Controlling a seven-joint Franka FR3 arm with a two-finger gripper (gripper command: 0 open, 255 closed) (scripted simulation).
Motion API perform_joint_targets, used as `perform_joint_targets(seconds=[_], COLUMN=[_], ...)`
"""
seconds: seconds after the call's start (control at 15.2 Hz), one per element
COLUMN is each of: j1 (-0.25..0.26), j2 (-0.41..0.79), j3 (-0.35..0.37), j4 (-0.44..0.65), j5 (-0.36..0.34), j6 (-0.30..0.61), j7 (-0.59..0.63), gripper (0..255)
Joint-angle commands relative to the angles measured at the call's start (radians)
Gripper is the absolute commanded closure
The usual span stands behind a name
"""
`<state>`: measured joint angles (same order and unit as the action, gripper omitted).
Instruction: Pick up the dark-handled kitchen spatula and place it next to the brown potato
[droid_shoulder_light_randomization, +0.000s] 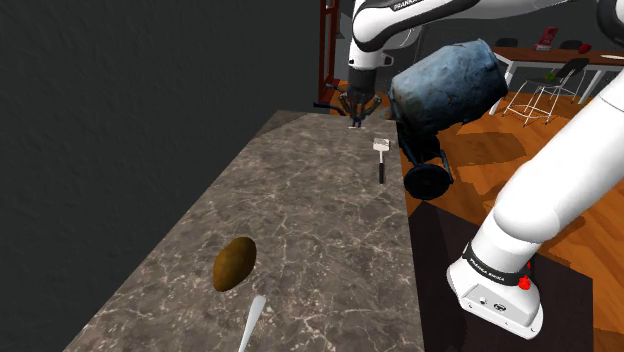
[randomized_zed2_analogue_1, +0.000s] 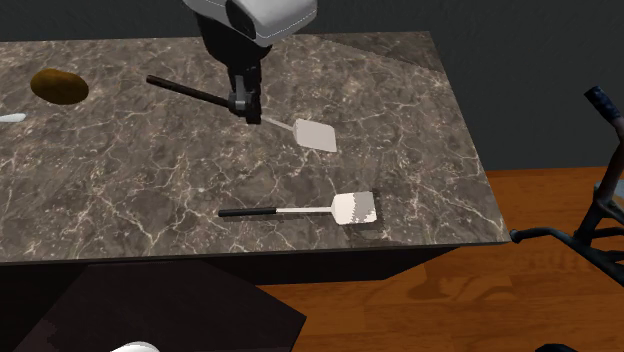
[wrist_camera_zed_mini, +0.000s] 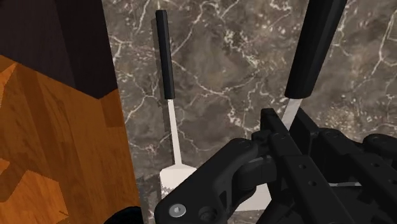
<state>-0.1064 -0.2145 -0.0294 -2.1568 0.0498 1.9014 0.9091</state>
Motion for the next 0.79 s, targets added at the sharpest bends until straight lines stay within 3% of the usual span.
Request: perform_joint_targets(seconds=[0.0, 0.73], j1=[0.018, 0.132], j2=[-0.041, -0.201], j3=[0.026, 0.195], j4=[-0.049, -0.195], j5=[0.007, 0.088], j6=[0.010, 0.015], j7=[0.042, 0.282], gripper=[255, 255])
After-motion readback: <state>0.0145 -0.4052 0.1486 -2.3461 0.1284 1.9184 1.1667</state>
